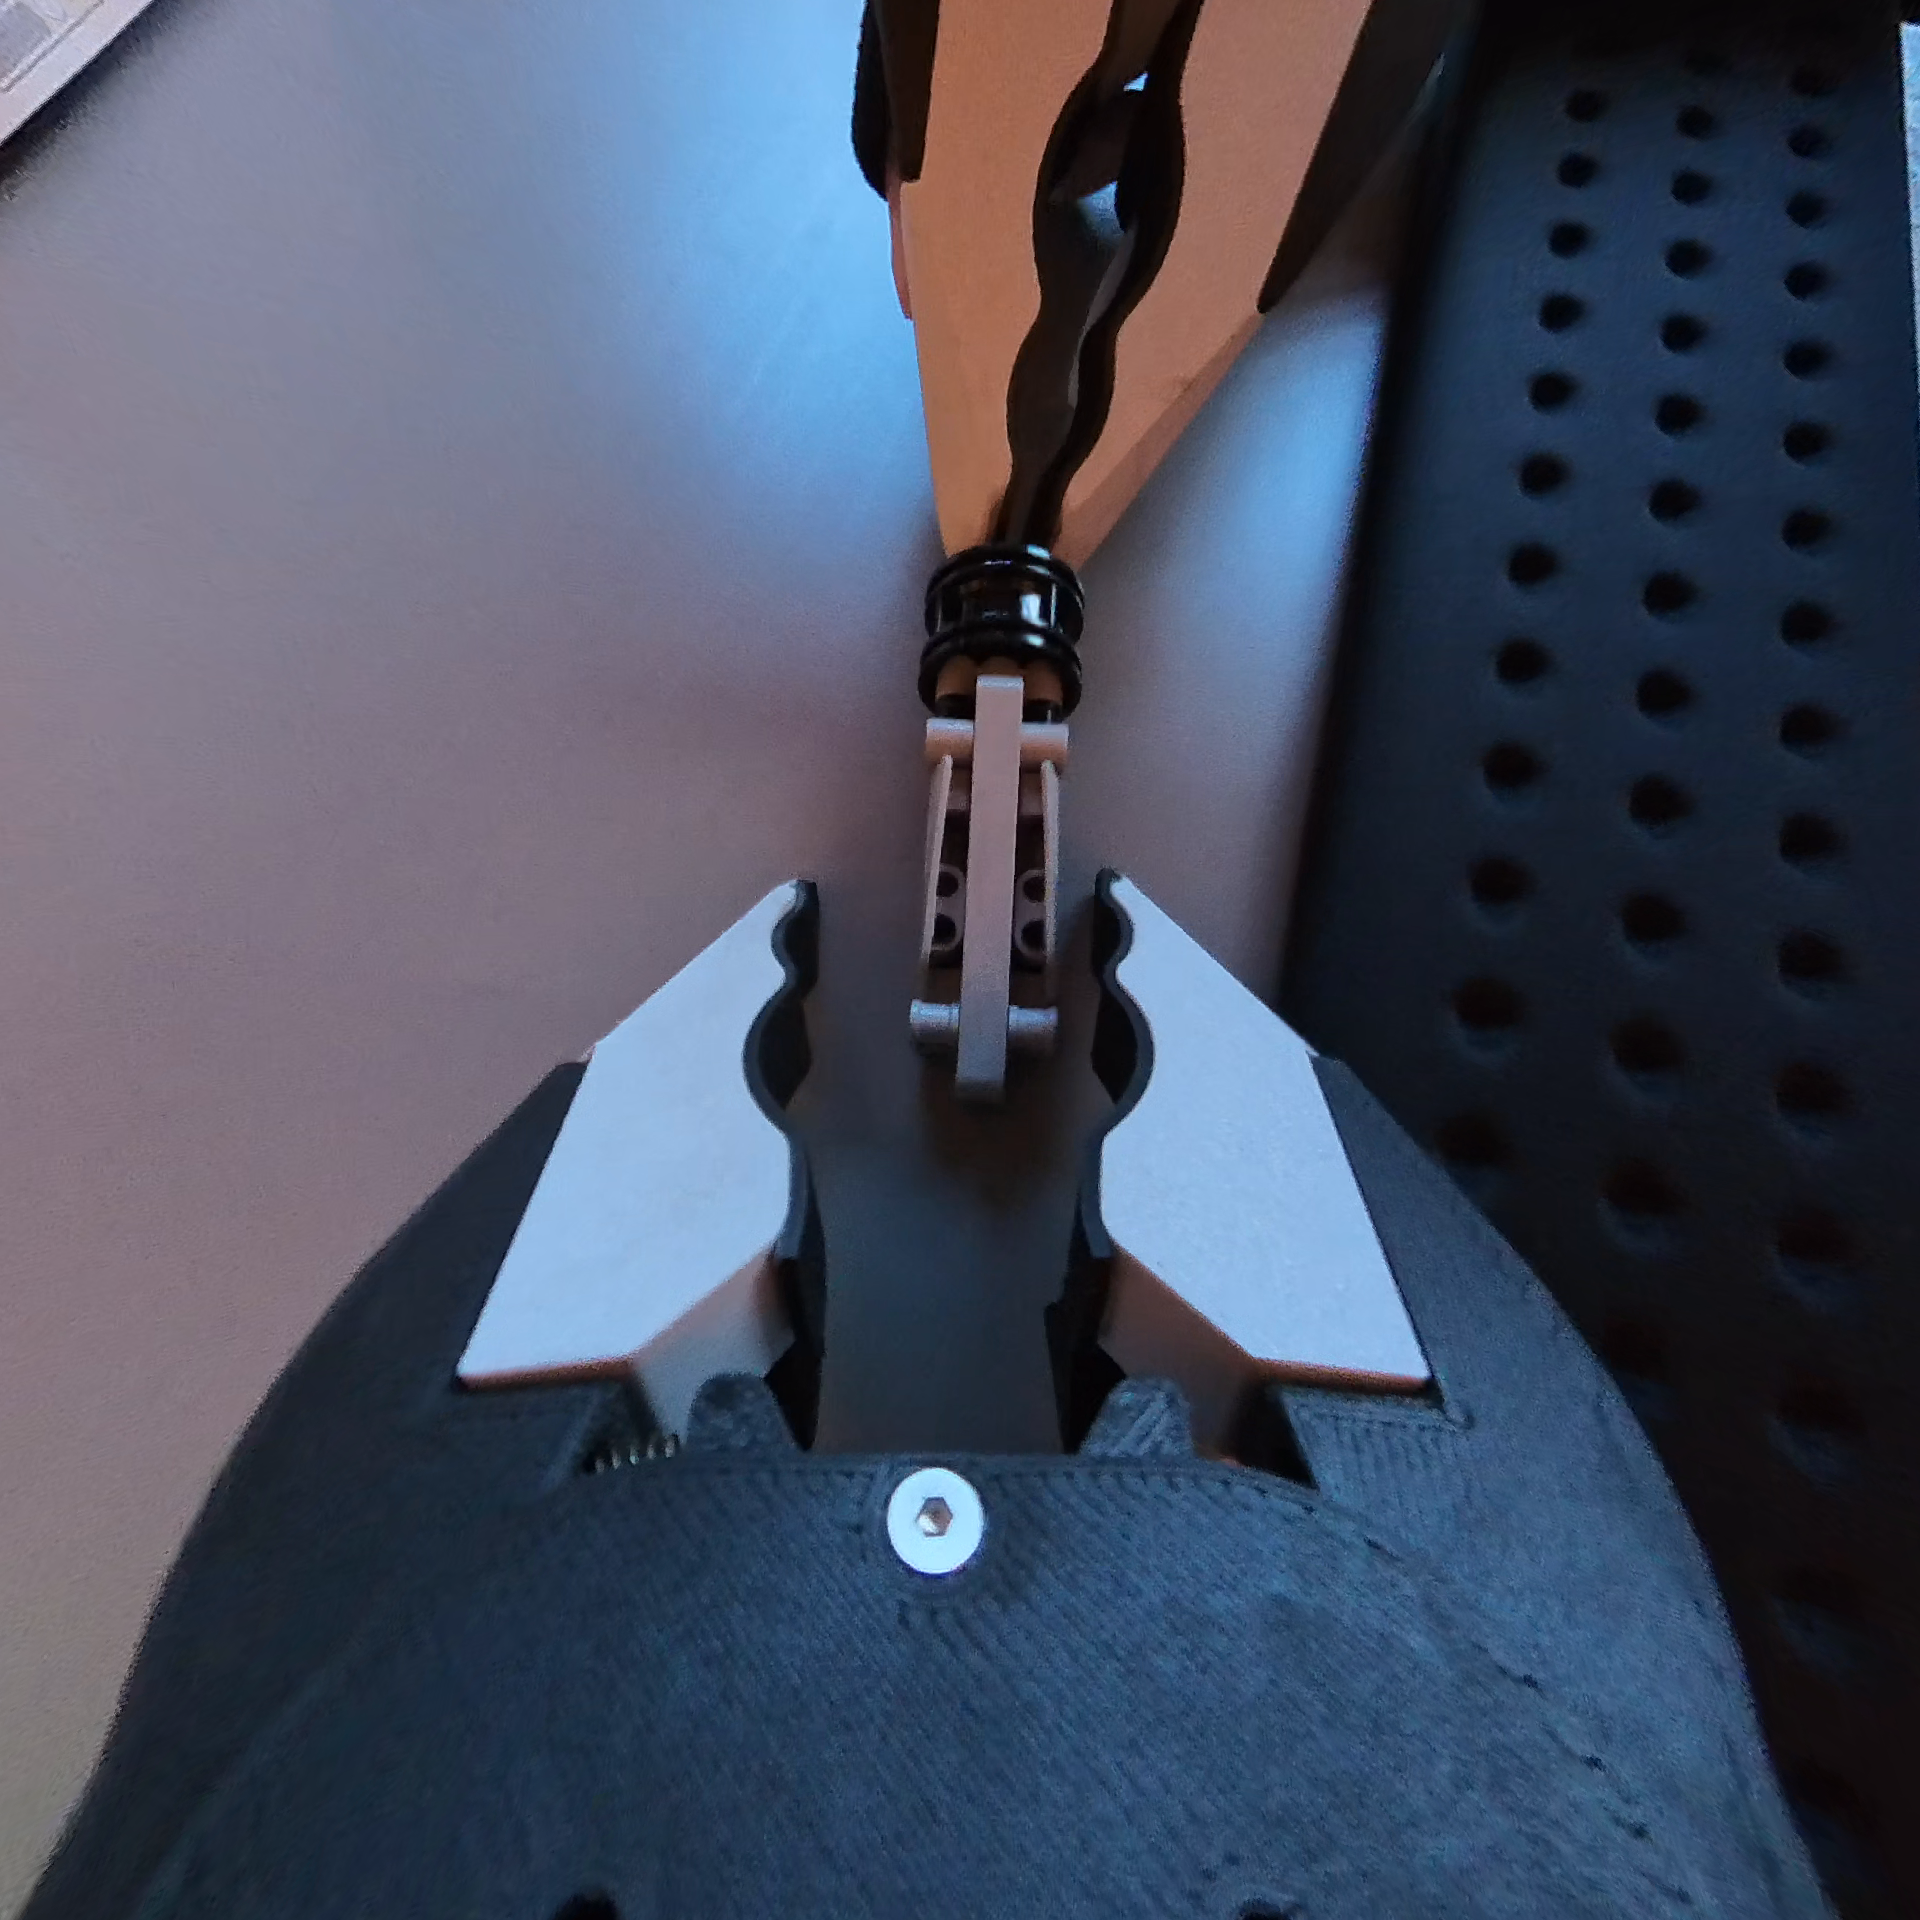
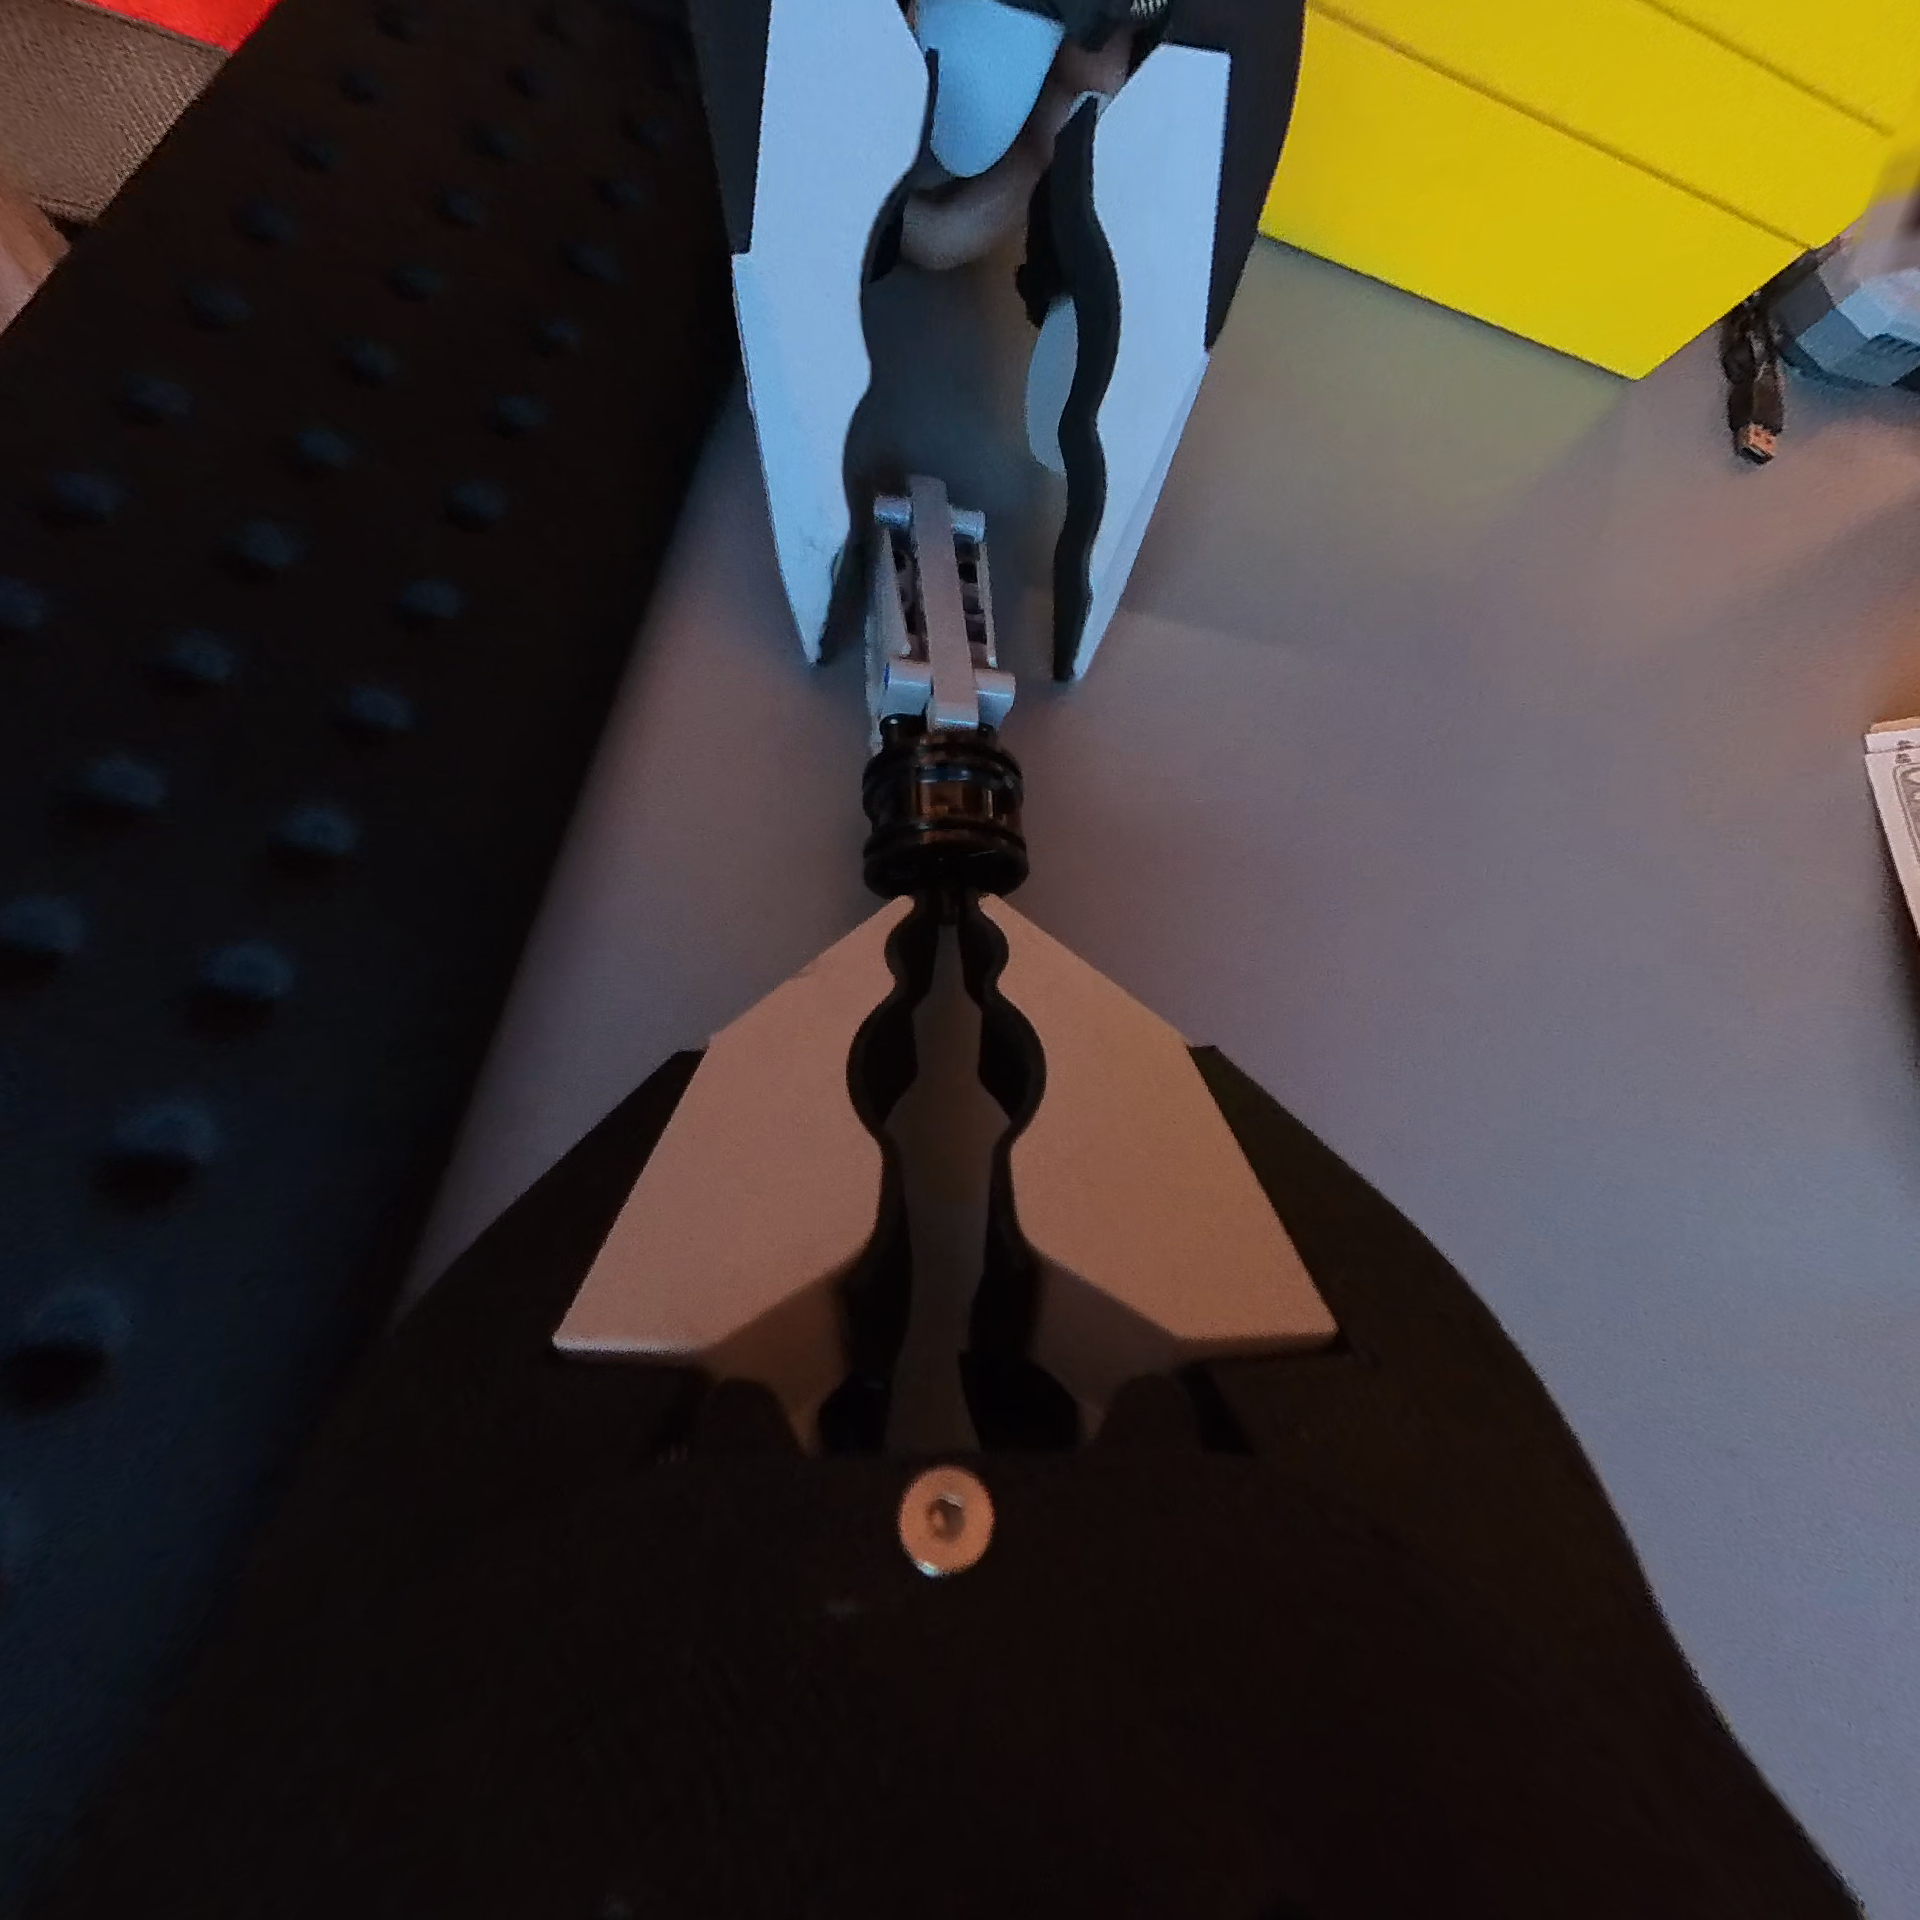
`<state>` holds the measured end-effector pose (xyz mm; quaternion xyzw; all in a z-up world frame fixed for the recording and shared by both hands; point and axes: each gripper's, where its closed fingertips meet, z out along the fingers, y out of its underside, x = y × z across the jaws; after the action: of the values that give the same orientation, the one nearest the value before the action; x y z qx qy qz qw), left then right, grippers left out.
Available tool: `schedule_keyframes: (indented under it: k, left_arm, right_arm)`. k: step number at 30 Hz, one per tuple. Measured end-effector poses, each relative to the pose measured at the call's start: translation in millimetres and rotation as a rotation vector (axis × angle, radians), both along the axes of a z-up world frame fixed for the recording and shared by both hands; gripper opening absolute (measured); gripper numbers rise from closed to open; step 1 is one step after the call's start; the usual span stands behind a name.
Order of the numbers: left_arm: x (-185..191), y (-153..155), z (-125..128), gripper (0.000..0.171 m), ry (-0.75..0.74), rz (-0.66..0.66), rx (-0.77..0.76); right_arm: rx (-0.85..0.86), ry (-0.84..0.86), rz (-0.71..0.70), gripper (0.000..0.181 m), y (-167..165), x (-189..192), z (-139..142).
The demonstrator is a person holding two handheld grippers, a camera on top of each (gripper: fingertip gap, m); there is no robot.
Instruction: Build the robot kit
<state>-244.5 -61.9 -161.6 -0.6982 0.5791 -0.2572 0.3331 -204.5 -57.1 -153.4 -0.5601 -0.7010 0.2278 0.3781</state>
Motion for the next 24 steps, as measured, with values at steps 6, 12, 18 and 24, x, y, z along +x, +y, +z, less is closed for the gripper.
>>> schedule_keyframes:
  k: [6, 12, 18, 24]
  left_arm:
    - [-2.0, -0.8, 0.4, 0.036, -0.002, 0.039, 0.001]
    - [-2.1, -2.0, 0.5, 0.026, -0.005, 0.030, -0.005]
    - [0.1, -9.2, 4.9, 0.025, -0.070, 0.006, -0.195]
    - [3.6, -7.6, 16.9, 0.025, -0.210, 0.041, -0.496]
  right_arm:
    - [-0.028, -0.003, -0.015, 0.000, 6.2, 7.4, -0.7]
    - [-0.053, 0.012, -0.008, 0.003, 2.4, 5.7, -0.1]
    - [-0.127, 0.053, -0.031, 0.003, 1.1, 5.4, 4.9]
    - [-0.212, 0.044, -0.063, 0.004, 2.2, 6.7, 3.2]
